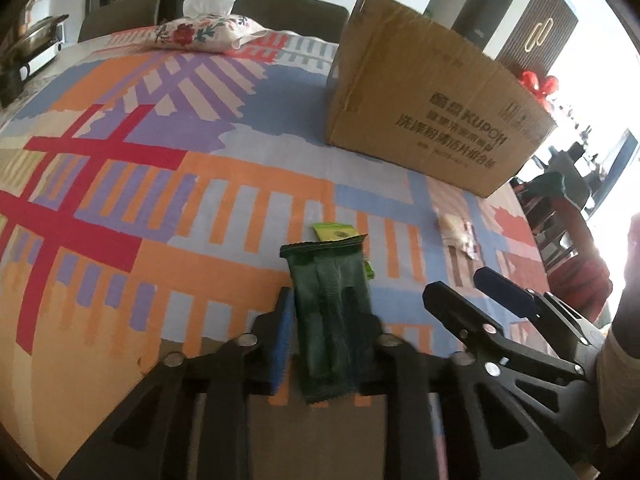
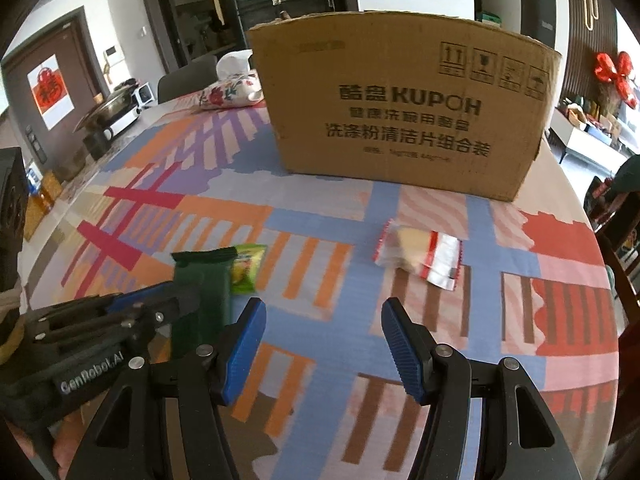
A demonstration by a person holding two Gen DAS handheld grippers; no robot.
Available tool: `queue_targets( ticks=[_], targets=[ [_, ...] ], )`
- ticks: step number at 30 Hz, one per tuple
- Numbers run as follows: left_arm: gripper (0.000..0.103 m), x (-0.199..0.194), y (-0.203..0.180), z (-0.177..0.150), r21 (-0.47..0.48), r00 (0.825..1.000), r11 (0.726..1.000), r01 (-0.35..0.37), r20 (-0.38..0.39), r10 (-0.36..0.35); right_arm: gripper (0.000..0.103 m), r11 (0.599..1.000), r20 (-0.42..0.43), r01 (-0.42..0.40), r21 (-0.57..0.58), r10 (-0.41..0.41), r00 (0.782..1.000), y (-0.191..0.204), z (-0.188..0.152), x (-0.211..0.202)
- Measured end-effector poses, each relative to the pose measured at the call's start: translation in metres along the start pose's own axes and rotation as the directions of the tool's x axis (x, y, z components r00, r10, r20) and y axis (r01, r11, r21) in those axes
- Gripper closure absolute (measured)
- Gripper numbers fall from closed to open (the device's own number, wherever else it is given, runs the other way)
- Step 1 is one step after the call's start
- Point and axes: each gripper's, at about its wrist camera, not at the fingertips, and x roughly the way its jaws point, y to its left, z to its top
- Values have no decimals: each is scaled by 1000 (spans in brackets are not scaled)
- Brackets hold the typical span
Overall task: Organize snacks
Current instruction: 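Grasp the dark green packet with the left gripper, then grasp the yellow-green candy with the right gripper while the left holds the green packet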
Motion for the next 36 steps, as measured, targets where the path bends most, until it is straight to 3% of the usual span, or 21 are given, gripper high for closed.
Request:
queue_targets(
  ticks=[6, 12, 14, 19, 36],
  targets=[
    [46, 9, -16, -5, 55, 1000, 998, -28, -9, 29, 42, 997, 8, 59, 40, -59, 998, -19, -2, -8],
    [48, 23, -29, -5, 116, 989, 982, -151, 20, 150, 42, 995, 4, 66, 77, -67, 998, -35, -8, -9],
    [57, 23, -27, -7, 107, 989, 983, -147, 23, 146, 42, 995, 6, 67, 79, -68, 998, -37, -9, -9],
    [62, 15, -21, -7, 93, 993, 989, -117, 19, 116, 42, 997, 5, 40, 69, -41, 999, -33, -11, -7],
    [62, -29, 20, 0, 101, 977, 979, -177, 141, 162, 43, 997, -34, -61, -43, 59, 998, 34, 14, 28]
  ],
)
